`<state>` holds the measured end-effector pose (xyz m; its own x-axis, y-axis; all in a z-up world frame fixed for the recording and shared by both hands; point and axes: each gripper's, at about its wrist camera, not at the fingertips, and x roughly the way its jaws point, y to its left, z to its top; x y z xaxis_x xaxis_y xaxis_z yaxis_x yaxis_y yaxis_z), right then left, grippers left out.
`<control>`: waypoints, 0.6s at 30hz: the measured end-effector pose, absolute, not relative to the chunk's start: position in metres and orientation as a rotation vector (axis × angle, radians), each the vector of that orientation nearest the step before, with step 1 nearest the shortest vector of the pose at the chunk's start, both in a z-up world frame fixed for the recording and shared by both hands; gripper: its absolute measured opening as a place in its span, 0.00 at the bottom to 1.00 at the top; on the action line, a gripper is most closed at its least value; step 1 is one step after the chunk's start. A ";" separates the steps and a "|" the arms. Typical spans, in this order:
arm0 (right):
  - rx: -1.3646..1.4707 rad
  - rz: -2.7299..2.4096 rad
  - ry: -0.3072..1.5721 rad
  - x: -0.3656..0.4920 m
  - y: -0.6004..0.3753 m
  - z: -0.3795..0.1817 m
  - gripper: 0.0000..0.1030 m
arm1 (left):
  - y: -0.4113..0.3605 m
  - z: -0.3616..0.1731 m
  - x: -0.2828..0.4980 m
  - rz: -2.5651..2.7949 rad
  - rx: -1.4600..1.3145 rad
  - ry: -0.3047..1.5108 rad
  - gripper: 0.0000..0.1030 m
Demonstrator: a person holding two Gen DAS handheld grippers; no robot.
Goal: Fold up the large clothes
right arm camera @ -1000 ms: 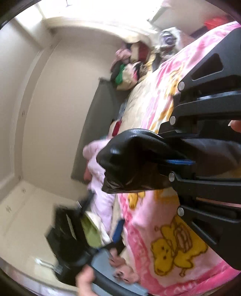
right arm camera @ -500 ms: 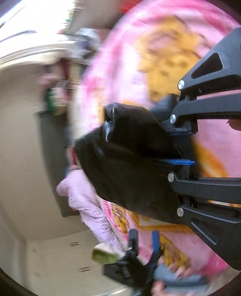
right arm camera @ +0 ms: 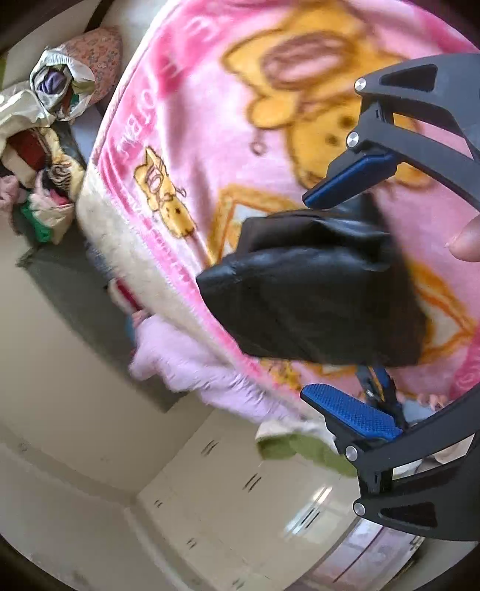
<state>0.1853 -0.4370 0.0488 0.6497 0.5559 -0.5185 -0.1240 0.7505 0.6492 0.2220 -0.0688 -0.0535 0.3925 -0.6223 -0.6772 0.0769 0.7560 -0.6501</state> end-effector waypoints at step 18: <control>0.167 0.563 0.721 0.249 -0.339 0.065 0.09 | -0.068 -0.041 0.223 -0.466 -0.574 1.056 0.91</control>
